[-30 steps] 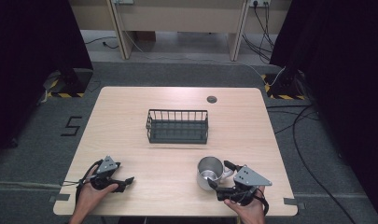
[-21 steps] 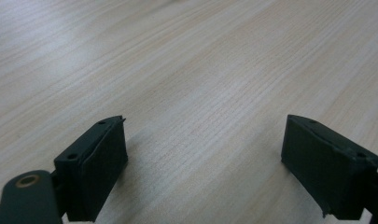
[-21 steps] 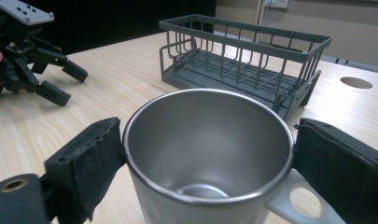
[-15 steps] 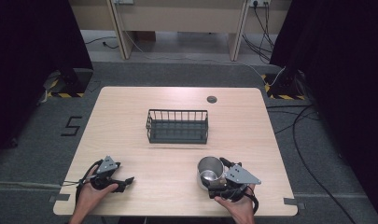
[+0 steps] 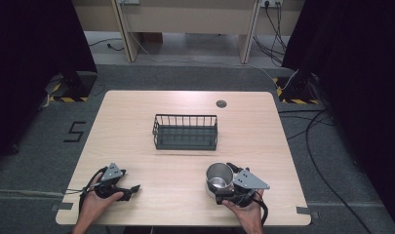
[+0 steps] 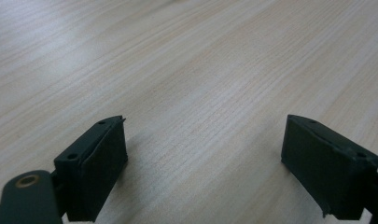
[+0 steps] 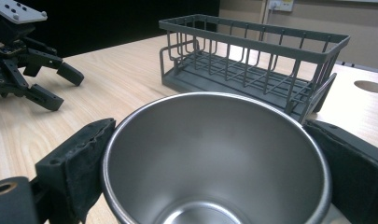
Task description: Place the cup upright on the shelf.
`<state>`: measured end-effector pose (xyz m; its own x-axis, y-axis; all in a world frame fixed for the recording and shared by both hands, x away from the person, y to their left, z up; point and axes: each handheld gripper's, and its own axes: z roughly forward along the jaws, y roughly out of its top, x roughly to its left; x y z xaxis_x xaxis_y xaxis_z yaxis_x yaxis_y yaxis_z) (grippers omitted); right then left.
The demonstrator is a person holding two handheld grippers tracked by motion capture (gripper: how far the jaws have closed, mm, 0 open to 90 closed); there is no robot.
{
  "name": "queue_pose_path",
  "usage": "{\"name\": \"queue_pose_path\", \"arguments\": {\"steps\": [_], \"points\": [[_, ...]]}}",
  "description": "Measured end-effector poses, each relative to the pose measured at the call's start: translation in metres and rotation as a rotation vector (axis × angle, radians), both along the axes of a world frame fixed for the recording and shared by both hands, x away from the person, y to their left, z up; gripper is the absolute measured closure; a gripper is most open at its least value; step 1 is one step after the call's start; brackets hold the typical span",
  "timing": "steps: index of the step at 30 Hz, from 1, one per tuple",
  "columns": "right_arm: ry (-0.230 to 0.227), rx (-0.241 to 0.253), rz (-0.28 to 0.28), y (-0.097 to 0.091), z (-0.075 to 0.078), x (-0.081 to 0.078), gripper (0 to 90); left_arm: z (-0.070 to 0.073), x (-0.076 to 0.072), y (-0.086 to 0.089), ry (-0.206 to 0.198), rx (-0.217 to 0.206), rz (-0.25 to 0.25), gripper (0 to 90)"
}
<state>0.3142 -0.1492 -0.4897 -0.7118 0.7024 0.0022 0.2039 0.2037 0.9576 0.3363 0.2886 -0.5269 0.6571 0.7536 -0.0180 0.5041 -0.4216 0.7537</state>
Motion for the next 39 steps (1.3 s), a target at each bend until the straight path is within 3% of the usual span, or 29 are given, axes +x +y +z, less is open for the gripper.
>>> {"name": "queue_pose_path", "arguments": {"steps": [8,20,29,39], "points": [[-0.011,0.006,-0.018,0.001,0.006,0.004,6.4,0.000,0.000,0.000,0.000,0.000,0.000,13.3],[-0.052,0.009,-0.019,0.013,0.045,0.027,6.4,0.000,-0.001,0.000,0.000,0.002,-0.006,13.6],[-0.030,0.016,-0.027,0.014,0.059,0.047,6.5,0.000,-0.001,0.000,0.000,0.001,-0.007,13.5],[-0.045,-0.001,-0.039,0.018,0.079,0.063,6.5,0.000,-0.001,0.000,0.000,0.001,-0.007,13.5]]}}
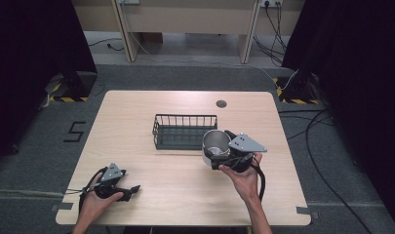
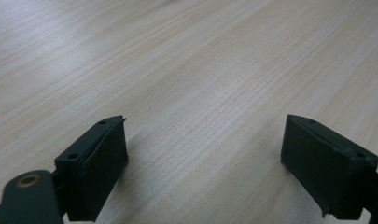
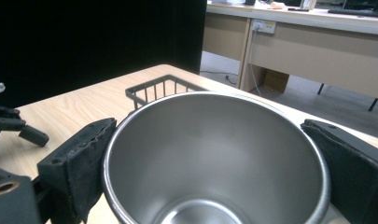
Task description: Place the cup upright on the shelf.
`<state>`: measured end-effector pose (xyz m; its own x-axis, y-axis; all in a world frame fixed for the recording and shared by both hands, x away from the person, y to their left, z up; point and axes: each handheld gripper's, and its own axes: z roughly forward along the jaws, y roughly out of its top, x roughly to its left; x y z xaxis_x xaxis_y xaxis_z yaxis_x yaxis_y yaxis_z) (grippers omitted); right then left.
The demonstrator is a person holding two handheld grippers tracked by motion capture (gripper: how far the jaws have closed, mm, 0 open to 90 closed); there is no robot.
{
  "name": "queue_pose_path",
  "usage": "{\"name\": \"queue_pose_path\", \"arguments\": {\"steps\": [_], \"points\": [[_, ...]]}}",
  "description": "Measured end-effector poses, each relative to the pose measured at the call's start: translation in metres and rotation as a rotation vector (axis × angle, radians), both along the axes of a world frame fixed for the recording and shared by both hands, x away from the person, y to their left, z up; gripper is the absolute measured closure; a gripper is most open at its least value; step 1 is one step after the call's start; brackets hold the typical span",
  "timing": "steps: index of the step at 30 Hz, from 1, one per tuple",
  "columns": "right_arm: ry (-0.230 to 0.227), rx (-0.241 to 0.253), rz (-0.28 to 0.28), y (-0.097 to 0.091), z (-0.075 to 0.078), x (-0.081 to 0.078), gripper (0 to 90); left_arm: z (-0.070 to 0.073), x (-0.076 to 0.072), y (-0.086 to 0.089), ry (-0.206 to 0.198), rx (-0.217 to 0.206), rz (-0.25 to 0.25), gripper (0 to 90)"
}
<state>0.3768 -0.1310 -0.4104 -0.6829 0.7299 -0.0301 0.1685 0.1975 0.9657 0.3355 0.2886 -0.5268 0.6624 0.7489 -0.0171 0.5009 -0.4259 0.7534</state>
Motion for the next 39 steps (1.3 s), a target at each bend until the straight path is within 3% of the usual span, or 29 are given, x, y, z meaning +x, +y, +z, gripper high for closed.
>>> {"name": "queue_pose_path", "arguments": {"steps": [23,34,39], "points": [[0.029,-0.005,0.027,0.020,0.033,0.026,6.5,0.000,0.000,0.000,-0.002,-0.002,-0.001,13.6],[0.040,-0.016,0.024,0.040,0.051,0.052,6.5,0.000,-0.001,0.000,0.000,-0.001,-0.002,13.6],[0.053,-0.025,0.019,0.050,0.052,0.063,6.5,0.000,-0.001,0.000,0.000,0.000,-0.003,13.6]]}}
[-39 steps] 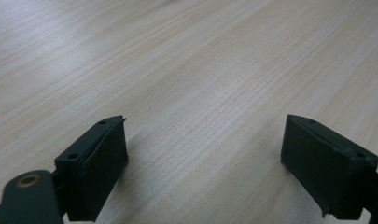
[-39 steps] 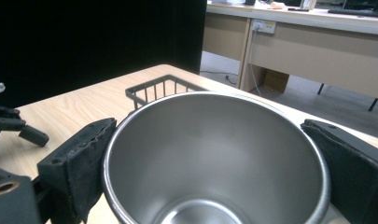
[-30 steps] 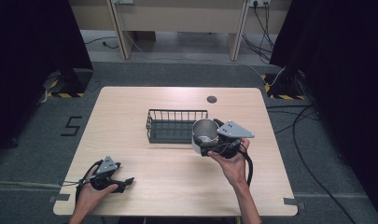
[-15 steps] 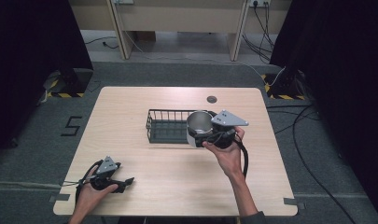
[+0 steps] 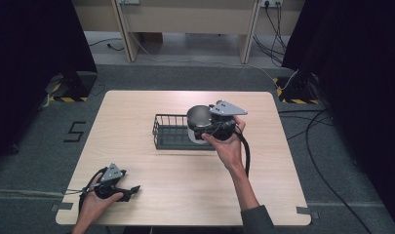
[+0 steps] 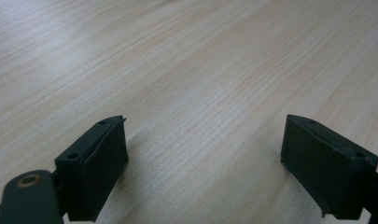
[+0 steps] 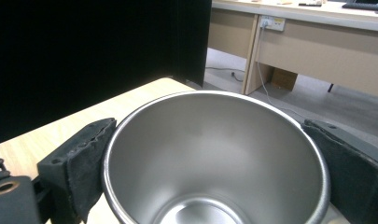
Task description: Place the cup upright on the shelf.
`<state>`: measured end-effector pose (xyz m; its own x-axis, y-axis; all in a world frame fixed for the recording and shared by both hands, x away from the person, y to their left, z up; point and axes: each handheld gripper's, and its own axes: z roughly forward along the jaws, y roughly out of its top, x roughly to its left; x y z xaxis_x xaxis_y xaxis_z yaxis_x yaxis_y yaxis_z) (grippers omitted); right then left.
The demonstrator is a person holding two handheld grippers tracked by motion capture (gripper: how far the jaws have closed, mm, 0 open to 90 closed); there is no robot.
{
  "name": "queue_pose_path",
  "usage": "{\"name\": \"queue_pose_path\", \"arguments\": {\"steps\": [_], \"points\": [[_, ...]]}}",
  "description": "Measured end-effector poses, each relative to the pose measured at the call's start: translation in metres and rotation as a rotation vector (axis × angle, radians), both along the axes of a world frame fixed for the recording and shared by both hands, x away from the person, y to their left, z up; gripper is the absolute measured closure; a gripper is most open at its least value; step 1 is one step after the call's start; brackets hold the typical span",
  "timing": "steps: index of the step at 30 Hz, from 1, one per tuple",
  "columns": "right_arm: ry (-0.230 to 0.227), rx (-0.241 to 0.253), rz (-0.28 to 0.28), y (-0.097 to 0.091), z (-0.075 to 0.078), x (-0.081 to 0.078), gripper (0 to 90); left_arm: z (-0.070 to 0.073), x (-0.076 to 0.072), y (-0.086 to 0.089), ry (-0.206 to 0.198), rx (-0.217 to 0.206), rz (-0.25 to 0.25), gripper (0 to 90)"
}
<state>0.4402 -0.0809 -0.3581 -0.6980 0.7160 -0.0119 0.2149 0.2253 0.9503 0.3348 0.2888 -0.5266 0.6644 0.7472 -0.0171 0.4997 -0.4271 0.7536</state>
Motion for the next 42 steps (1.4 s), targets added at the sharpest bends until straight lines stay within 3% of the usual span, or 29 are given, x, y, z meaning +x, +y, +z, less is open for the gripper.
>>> {"name": "queue_pose_path", "arguments": {"steps": [20,42], "points": [[0.047,-0.006,-0.039,0.042,-0.004,0.044,6.5,0.000,0.000,0.000,0.001,0.000,-0.003,13.6],[0.086,0.005,-0.068,0.061,-0.030,0.065,6.5,0.000,-0.001,0.000,0.000,-0.002,-0.004,13.6]]}}
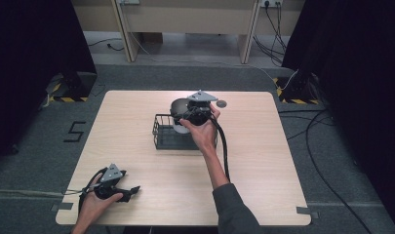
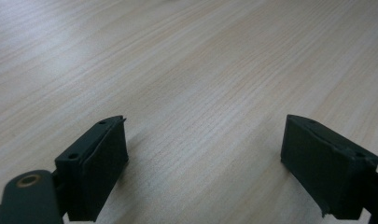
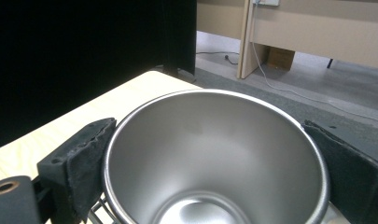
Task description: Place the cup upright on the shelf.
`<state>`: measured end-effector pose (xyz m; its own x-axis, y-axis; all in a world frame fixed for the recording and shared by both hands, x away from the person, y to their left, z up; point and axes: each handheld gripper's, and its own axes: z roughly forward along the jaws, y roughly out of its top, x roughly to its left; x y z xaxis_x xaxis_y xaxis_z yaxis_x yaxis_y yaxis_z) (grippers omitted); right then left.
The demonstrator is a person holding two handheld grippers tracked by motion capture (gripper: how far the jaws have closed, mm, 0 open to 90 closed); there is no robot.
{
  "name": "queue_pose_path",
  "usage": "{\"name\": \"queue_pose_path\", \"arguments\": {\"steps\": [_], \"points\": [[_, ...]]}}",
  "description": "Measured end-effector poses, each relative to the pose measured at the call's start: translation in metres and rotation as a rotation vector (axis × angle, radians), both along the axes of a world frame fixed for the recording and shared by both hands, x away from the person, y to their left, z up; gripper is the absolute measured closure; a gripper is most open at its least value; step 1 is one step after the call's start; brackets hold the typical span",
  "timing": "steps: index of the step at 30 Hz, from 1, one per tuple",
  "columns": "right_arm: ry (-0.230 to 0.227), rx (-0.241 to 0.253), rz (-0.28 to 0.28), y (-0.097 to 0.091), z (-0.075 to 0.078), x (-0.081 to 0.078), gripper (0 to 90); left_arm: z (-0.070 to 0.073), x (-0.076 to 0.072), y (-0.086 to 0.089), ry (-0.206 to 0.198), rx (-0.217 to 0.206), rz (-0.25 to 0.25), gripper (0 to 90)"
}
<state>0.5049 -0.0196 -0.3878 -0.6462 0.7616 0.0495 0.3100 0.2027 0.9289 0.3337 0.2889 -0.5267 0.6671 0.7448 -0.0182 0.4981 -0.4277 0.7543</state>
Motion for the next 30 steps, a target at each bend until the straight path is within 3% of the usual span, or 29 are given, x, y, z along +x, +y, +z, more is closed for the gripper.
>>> {"name": "queue_pose_path", "arguments": {"steps": [30], "points": [[0.033,-0.024,-0.008,0.001,-0.030,0.004,6.3,0.000,0.000,0.000,0.002,0.001,-0.003,13.6]]}}
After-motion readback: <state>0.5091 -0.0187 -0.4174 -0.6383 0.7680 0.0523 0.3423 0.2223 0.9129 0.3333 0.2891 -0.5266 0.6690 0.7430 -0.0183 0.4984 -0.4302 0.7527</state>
